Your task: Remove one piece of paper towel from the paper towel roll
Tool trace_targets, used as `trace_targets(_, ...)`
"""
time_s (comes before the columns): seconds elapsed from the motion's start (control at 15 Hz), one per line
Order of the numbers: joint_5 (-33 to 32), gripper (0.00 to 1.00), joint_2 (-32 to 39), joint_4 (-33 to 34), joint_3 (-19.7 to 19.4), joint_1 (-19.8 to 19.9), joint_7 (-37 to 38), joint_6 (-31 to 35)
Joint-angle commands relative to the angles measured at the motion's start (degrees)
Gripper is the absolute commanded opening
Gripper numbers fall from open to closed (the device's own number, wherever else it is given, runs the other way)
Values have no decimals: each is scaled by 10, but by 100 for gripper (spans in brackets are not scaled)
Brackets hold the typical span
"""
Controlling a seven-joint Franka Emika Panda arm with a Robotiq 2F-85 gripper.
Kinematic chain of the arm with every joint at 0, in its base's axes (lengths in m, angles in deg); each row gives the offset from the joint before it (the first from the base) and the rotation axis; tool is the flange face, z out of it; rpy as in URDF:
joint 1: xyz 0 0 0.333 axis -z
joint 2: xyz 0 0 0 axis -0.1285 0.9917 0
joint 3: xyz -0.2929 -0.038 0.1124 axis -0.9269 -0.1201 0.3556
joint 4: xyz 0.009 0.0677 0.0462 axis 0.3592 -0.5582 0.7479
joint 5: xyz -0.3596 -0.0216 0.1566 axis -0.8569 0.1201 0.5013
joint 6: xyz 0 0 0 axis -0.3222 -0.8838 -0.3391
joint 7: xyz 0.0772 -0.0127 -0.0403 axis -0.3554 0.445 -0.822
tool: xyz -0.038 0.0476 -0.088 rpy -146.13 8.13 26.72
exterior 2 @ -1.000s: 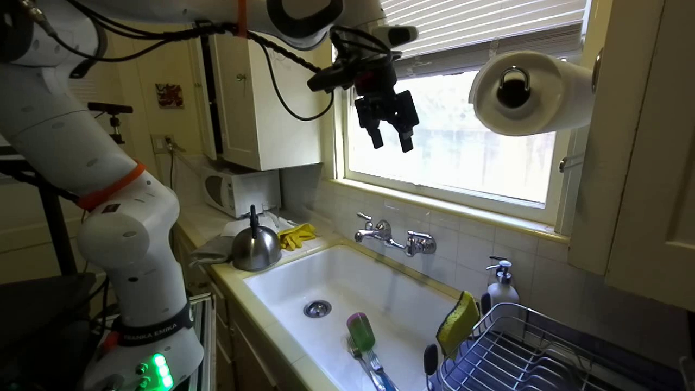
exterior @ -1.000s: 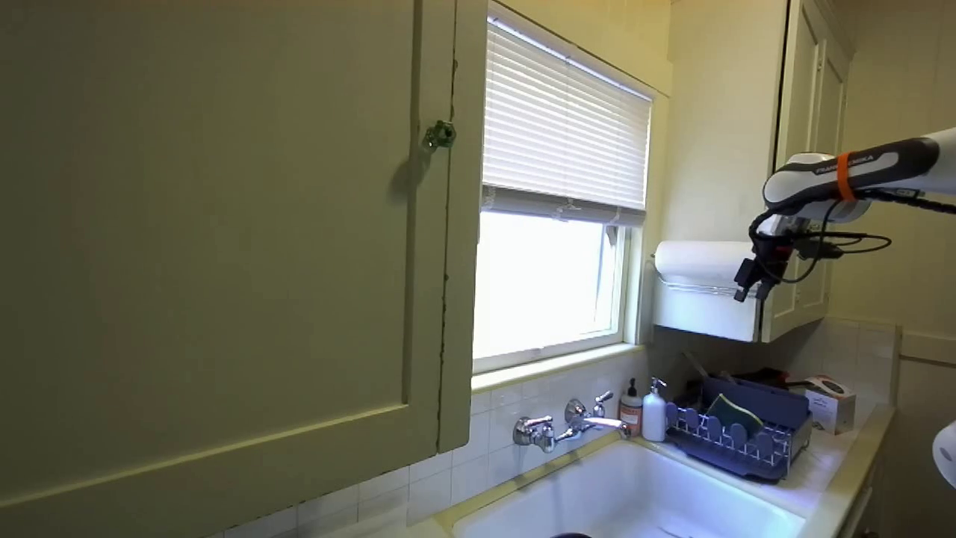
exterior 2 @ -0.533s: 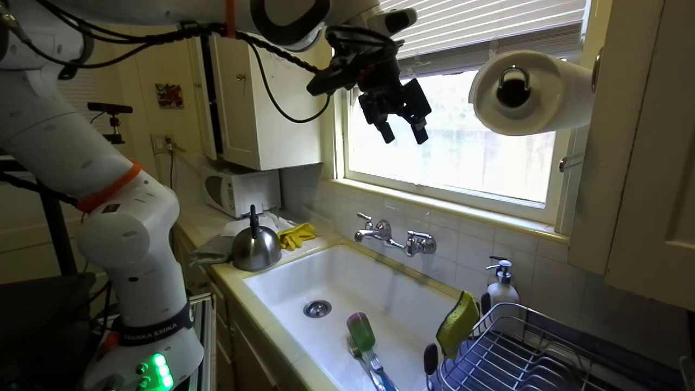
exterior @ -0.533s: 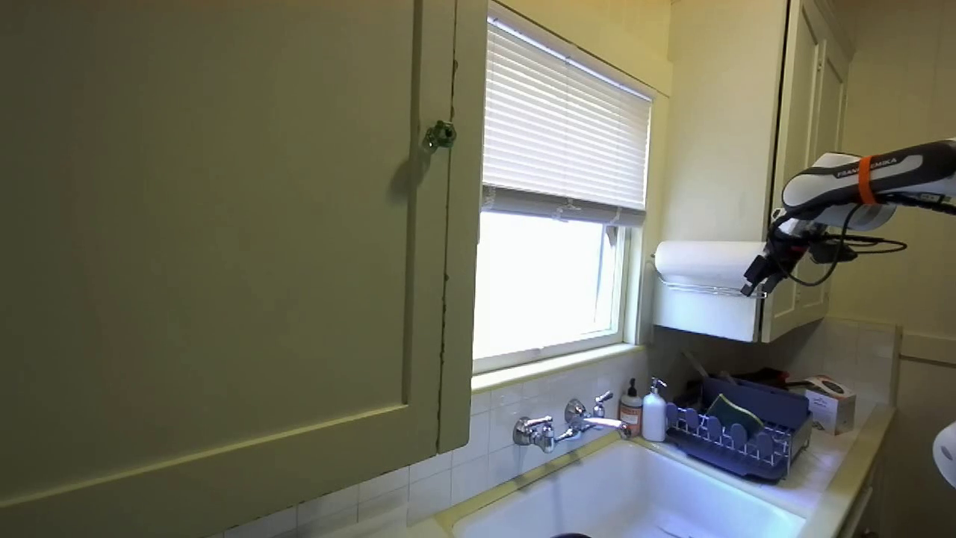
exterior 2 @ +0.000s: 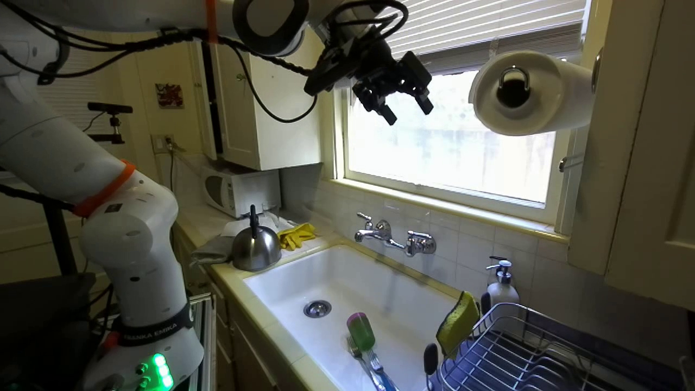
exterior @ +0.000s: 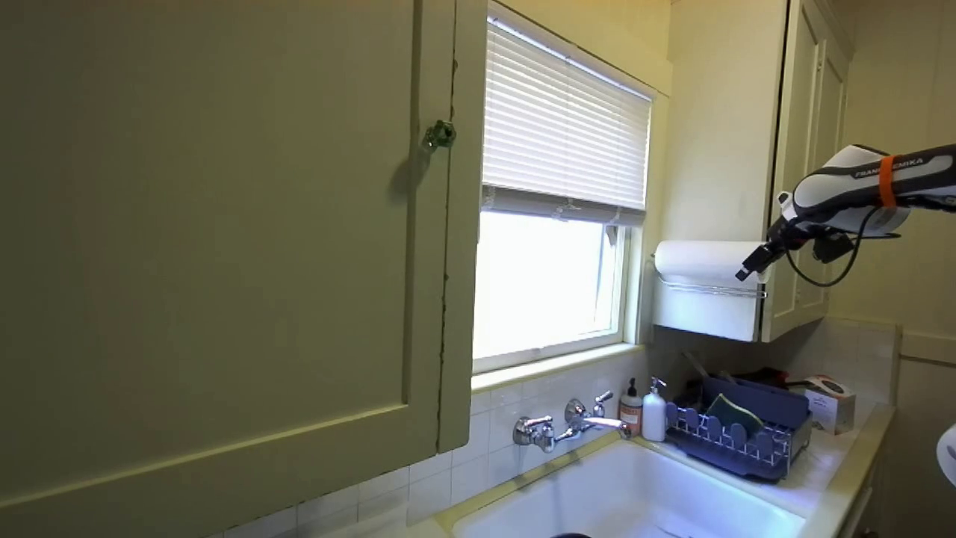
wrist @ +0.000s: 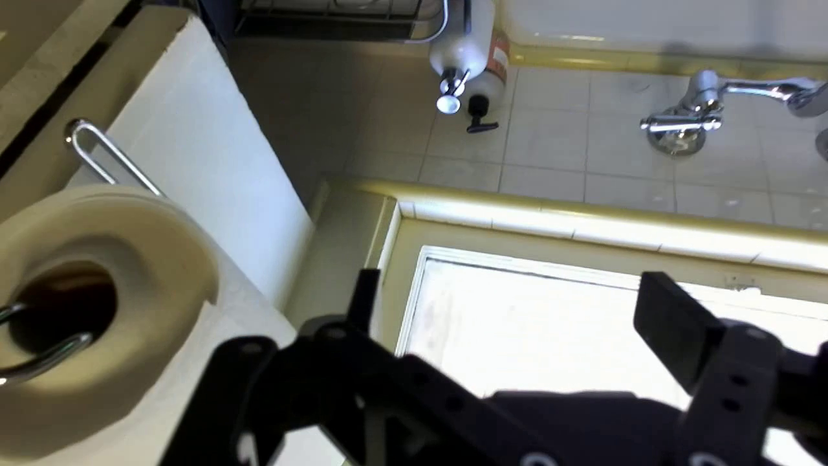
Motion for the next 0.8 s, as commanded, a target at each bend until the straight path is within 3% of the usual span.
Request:
trace_targets(0.0, -31, 100, -28, -54, 44, 51, 114, 73)
trace_targets(0.07, -24, 100, -15, -20, 12, 8, 65, 39)
trace_targets(0.2, -32, 100, -19, -34, 28, 28, 102, 56)
trace_targets(0.6, -29, 100, -47, -78, 13, 20, 109, 222)
trace_targets(0.73, -29, 100, -45, -89, 17, 36, 138, 257)
